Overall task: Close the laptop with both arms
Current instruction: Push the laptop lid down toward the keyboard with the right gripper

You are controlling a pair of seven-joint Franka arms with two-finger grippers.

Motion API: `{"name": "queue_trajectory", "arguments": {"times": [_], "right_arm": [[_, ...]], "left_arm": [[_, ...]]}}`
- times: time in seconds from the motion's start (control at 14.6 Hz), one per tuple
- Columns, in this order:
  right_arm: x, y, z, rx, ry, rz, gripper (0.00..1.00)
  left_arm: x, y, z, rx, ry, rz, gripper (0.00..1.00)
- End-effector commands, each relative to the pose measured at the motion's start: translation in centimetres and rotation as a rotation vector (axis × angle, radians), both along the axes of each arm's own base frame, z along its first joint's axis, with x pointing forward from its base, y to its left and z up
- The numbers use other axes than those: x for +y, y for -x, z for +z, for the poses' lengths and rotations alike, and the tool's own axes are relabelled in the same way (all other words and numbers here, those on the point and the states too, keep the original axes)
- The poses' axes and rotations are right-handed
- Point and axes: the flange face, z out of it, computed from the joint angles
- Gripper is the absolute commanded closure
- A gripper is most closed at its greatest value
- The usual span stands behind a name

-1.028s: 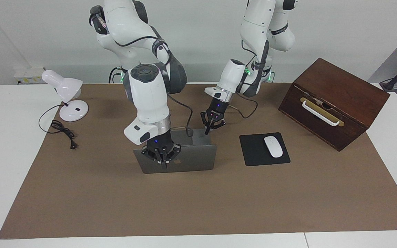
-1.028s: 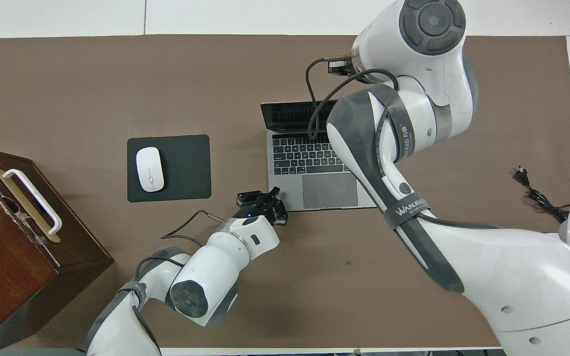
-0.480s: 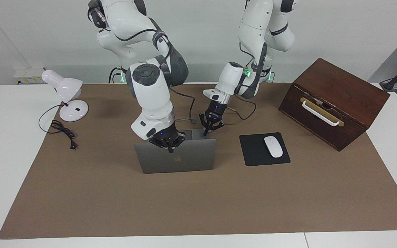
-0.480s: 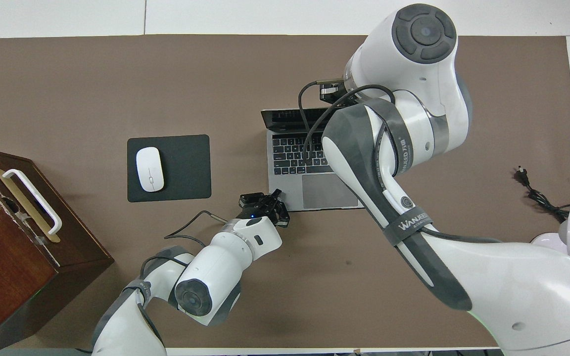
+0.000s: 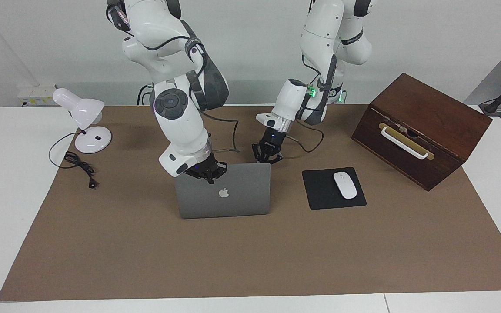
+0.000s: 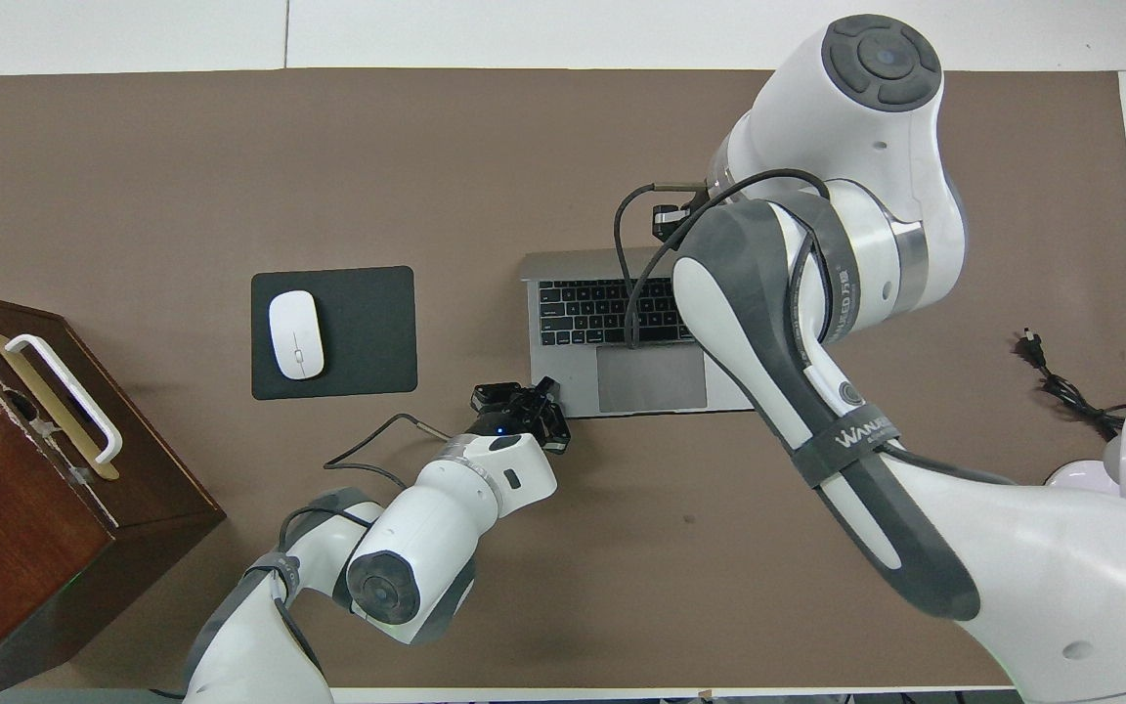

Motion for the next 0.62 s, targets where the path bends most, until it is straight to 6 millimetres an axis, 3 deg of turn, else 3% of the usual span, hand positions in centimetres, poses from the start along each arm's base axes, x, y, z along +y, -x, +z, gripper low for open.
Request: {"name": "queue_trajectory", "arguments": {"times": [0.0, 0.55], "right_arm": [[-0.8, 2.4, -1.2, 0.065, -0.033, 0.000, 1.00], [-0.4, 3.4, -4.8, 0.074, -0.038, -0.013, 1.00]], "left_arm": [[0.8, 0.0, -1.5, -0.006, -0.043, -0.017, 1.00], [1.1, -0.1, -2.5, -0.009, -0.076, -0.043, 1.00]]}}
